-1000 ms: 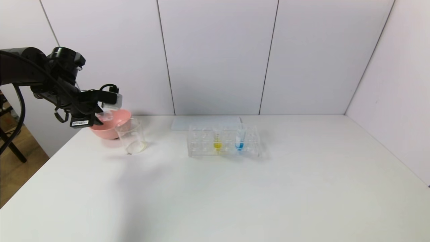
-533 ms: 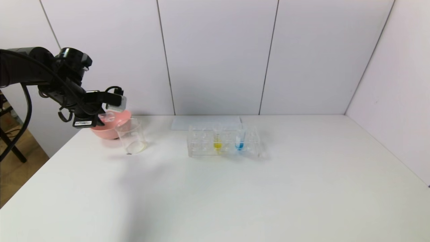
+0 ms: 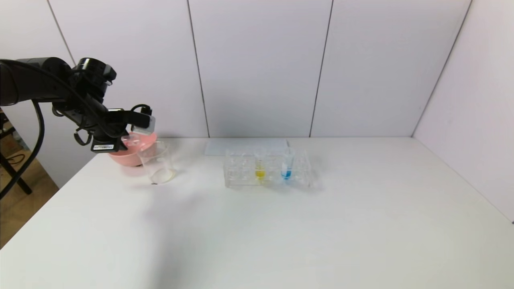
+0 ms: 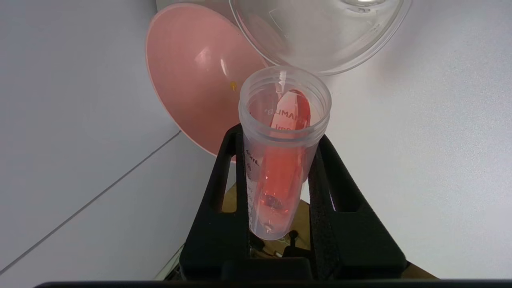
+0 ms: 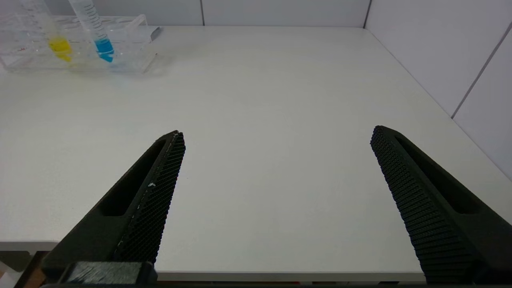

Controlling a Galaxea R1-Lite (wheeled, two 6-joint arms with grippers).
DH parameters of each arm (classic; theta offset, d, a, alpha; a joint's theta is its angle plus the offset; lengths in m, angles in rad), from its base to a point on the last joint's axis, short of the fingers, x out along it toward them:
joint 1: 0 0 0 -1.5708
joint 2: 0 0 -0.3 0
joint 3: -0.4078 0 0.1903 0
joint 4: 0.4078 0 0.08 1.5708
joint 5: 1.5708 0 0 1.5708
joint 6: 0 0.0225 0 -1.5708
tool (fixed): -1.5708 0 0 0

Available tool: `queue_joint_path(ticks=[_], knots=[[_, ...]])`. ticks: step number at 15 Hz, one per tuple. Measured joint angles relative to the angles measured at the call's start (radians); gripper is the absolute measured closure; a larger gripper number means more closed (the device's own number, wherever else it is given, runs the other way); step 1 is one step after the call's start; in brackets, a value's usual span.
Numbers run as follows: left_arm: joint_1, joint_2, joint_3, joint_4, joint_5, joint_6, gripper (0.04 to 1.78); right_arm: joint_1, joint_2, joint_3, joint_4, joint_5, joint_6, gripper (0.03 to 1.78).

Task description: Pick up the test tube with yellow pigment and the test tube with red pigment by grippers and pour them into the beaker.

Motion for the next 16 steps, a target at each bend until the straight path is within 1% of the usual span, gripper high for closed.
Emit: queue_joint_path(ticks=[7, 14, 16], knots=[[-0.011, 0.003, 0.0, -0.001, 0.005, -0.001, 1.38, 0.0, 0.0, 0.0, 0.0, 0.0, 0.0, 0.11], [-0.029, 0.01, -0.001, -0.006, 0.047, 0.0, 1.38, 0.0, 0.0, 0.0, 0.0, 0.0, 0.0, 0.11], [-0.034, 0.011, -0.001, -0.006, 0.072, -0.001, 1.38, 0.0, 0.0, 0.0, 0.0, 0.0, 0.0, 0.11]])
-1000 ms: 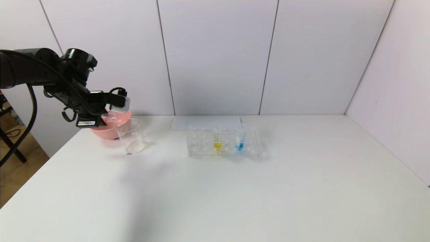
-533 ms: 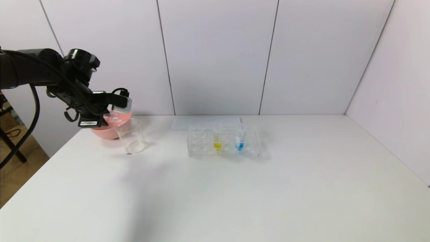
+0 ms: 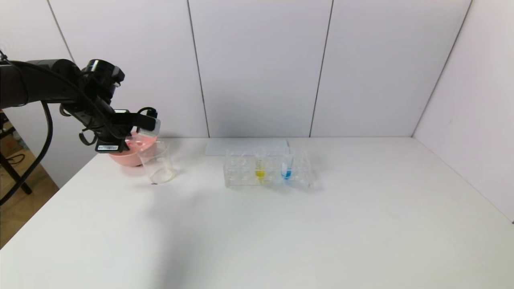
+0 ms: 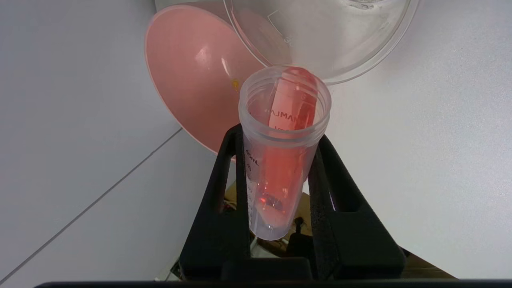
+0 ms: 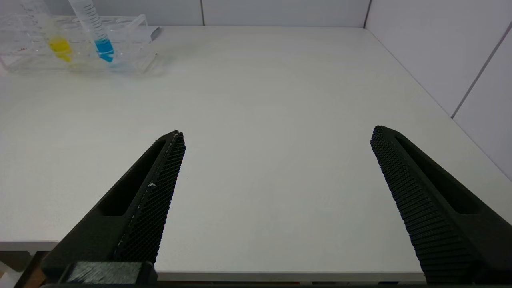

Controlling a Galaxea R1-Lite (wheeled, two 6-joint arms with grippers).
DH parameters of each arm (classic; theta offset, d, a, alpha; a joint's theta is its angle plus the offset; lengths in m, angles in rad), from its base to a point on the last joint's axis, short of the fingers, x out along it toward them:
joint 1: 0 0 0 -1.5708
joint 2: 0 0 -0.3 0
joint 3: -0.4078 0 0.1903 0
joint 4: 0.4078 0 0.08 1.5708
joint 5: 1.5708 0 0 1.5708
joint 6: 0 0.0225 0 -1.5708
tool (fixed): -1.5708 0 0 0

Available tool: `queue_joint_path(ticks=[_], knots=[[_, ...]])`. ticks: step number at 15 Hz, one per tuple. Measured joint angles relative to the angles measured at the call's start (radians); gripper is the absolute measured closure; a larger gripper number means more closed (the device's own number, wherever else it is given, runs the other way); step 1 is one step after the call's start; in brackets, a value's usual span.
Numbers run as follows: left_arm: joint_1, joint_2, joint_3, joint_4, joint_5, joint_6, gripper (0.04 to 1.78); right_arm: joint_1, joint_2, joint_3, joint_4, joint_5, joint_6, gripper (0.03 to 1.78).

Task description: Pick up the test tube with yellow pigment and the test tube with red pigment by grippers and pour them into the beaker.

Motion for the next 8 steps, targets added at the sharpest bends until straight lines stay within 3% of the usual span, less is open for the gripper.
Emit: queue_joint_path(ticks=[8], knots=[[-0.012, 0.01, -0.004, -0.004, 0.028, -0.001, 1.38, 0.0, 0.0, 0.0, 0.0, 0.0, 0.0, 0.11]])
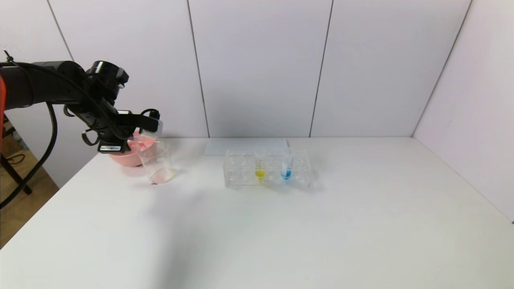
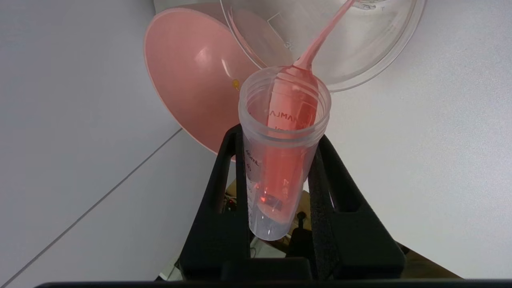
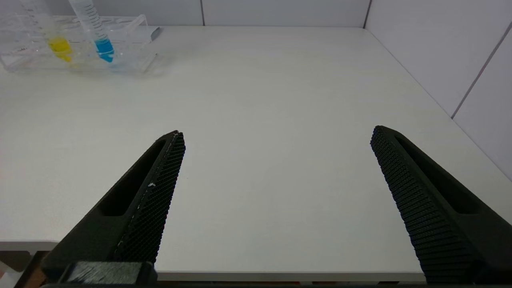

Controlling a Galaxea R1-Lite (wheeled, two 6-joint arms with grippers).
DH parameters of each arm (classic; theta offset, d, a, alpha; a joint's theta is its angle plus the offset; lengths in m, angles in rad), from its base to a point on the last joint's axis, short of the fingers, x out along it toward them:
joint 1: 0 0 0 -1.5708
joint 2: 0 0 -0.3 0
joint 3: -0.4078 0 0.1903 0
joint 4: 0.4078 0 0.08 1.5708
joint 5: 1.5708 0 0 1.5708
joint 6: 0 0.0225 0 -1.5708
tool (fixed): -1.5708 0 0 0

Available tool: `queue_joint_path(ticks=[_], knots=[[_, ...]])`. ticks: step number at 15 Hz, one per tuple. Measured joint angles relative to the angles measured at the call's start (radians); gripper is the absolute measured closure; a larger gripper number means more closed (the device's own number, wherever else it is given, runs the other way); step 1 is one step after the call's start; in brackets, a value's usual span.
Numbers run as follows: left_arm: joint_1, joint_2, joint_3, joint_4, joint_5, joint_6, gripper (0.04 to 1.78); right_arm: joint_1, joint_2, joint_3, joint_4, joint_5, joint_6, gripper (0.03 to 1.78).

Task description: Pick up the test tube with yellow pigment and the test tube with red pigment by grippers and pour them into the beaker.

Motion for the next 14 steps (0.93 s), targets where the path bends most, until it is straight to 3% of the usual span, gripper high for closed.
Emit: queue_joint_path(ticks=[14], knots=[[-0.013, 0.006, -0.004, -0.008, 0.023, 0.0, 1.38, 0.0, 0.0, 0.0, 0.0, 0.0, 0.0, 0.11]])
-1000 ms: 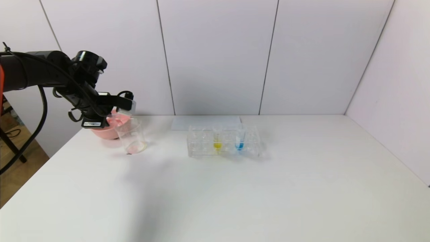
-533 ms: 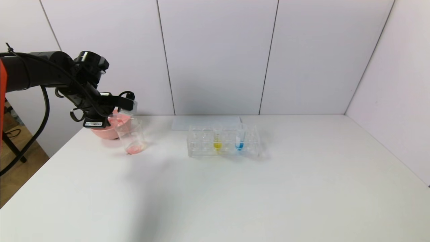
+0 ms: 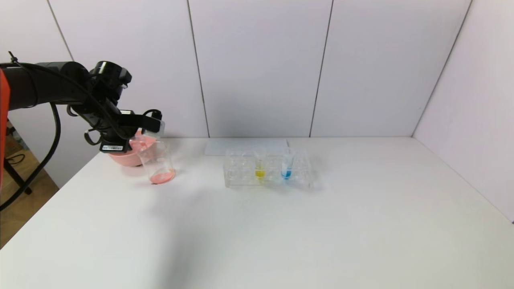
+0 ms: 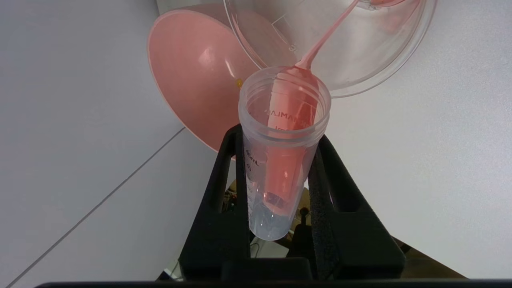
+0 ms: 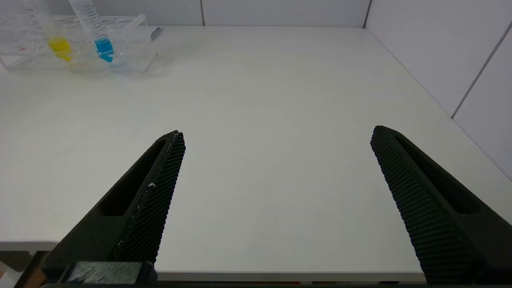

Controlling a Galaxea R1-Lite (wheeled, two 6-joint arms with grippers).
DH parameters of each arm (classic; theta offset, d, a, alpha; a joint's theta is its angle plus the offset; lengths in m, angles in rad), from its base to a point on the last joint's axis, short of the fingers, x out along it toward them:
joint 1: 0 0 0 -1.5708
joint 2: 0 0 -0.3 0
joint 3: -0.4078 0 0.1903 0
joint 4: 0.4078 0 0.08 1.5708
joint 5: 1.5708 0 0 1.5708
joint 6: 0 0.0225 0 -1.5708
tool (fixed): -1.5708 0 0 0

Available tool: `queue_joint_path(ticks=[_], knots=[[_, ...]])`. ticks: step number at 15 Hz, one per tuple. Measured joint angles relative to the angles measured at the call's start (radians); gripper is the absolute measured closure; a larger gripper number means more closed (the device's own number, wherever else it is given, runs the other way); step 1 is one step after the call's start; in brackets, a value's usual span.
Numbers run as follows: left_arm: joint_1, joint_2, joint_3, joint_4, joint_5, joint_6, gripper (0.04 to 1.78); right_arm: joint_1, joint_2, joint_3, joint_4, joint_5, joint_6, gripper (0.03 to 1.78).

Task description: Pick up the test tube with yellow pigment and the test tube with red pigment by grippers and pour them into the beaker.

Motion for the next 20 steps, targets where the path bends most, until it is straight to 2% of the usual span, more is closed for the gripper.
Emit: queue_joint_path(ticks=[20], knots=[[-0.016, -0.001, 0.0, -0.012, 0.023, -0.002, 1.38, 0.0, 0.0, 0.0, 0.0, 0.0, 0.0, 0.11]])
